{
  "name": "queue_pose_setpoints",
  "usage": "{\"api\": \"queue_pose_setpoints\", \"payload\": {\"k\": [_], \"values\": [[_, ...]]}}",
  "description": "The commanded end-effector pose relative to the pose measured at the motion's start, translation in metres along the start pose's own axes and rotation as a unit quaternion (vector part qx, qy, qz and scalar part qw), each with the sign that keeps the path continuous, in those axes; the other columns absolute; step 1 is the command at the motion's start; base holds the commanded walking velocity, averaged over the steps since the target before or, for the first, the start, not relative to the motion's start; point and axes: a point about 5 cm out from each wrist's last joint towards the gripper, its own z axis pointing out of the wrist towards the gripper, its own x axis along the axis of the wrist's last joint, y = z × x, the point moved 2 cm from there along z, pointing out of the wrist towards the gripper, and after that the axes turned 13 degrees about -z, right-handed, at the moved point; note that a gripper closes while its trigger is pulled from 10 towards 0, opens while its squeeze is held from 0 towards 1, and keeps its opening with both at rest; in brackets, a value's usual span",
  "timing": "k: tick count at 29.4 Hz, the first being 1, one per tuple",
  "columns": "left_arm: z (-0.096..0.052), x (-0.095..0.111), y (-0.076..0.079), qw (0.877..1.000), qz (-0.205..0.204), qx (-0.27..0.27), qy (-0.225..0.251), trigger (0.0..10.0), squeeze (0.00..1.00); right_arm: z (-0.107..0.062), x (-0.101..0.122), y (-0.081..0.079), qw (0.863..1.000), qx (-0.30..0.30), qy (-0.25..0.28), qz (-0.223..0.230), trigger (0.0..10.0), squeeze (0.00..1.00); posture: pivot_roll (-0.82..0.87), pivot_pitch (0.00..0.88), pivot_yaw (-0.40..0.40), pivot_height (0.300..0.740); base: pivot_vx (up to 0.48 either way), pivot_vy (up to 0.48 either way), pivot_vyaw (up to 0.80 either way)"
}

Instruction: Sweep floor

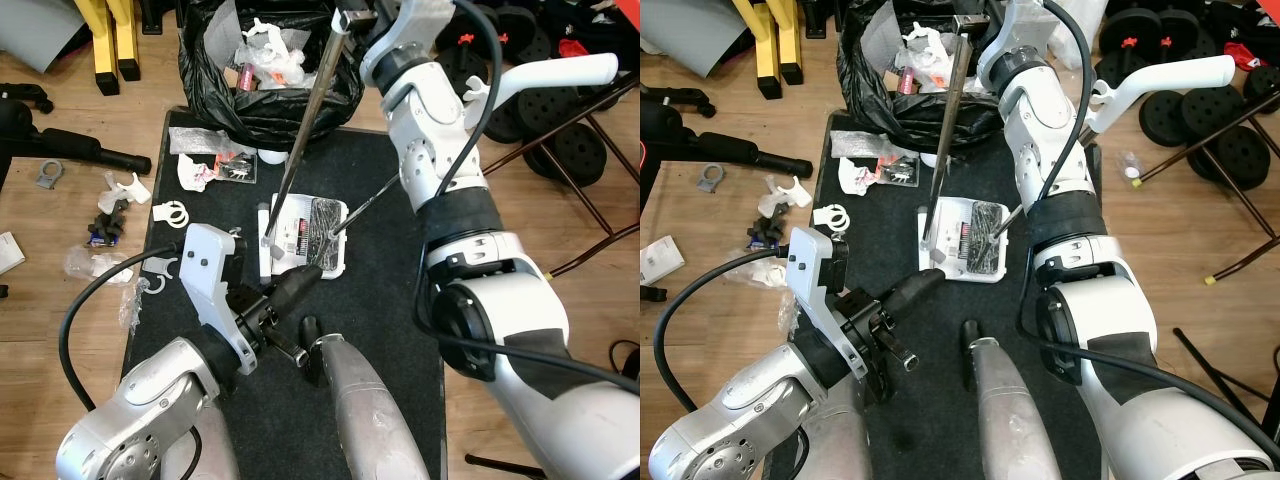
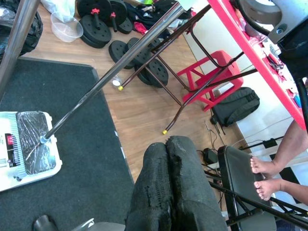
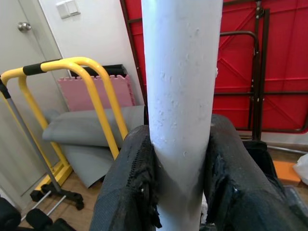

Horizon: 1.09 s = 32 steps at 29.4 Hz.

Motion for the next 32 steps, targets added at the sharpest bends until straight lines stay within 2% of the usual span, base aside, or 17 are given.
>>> {"api": "queue_pose_setpoints", "payload": {"k": [1, 5, 9, 15, 18, 21, 29, 30, 31, 32], "values": [[-0.002, -0.008, 0.003, 1.0, -0.009, -0.011, -0.017, 10.0, 0.0, -0.002, 0.005, 0.004, 1.0, -0.007, 0.021, -0.015, 10.0, 0.0, -0.15, 0.441, -0.17, 0.74, 0.0, 0.0, 0.0], [-0.002, -0.008, 0.003, 1.0, -0.009, -0.011, -0.016, 10.0, 0.0, -0.001, 0.01, 0.009, 0.999, -0.011, 0.029, -0.027, 10.0, 0.0, -0.16, 0.441, -0.169, 0.74, 0.0, 0.0, 0.0], [-0.001, -0.008, 0.002, 1.0, -0.008, -0.011, -0.015, 10.0, 0.0, 0.002, 0.018, 0.02, 0.998, -0.021, 0.03, -0.059, 10.0, 0.0, -0.16, 0.441, -0.169, 0.74, 0.0, 0.0, 0.0], [-0.001, -0.007, 0.002, 1.0, -0.008, -0.011, -0.015, 10.0, 0.0, 0.001, 0.018, 0.022, 0.997, -0.024, 0.031, -0.063, 10.0, 0.0, -0.16, 0.441, -0.169, 0.74, 0.0, 0.0, 0.0], [-0.001, -0.007, 0.002, 1.0, -0.008, -0.011, -0.015, 10.0, 0.0, 0.002, 0.021, 0.022, 0.997, -0.028, 0.037, -0.057, 10.0, 0.0, -0.16, 0.442, -0.166, 0.74, 0.0, 0.0, 0.0], [0.001, -0.007, 0.001, 1.0, -0.008, -0.012, -0.014, 10.0, 0.0, 0.007, 0.04, 0.023, 0.997, -0.04, 0.072, -0.003, 10.0, 0.0, -0.17, 0.439, -0.171, 0.74, 0.0, 0.0, 0.0], [0.004, -0.007, -0.002, 1.0, -0.008, -0.011, -0.012, 10.0, 0.0, 0.011, 0.062, 0.02, 0.994, -0.038, 0.096, 0.048, 10.0, 0.0, -0.17, 0.416, -0.172, 0.74, 0.0, 0.0, 0.0], [0.006, -0.007, -0.004, 1.0, -0.007, -0.011, -0.011, 10.0, 0.0, 0.013, 0.06, 0.019, 0.996, -0.04, 0.051, 0.053, 10.0, 0.0, -0.16, 0.402, -0.169, 0.74, 0.0, 0.0, 0.0], [0.006, -0.007, -0.004, 1.0, -0.007, -0.011, -0.011, 10.0, 0.0, 0.013, 0.06, 0.019, 0.996, -0.04, 0.051, 0.053, 10.0, 0.0, -0.16, 0.402, -0.169, 0.74, 0.0, 0.0, 0.0], [0.007, -0.008, -0.005, 1.0, -0.007, -0.011, -0.011, 10.0, 0.0, 0.013, 0.057, 0.019, 0.998, -0.039, 0.023, 0.048, 10.0, 0.0, -0.16, 0.402, -0.169, 0.74, 0.0, 0.0, 0.0]]}}
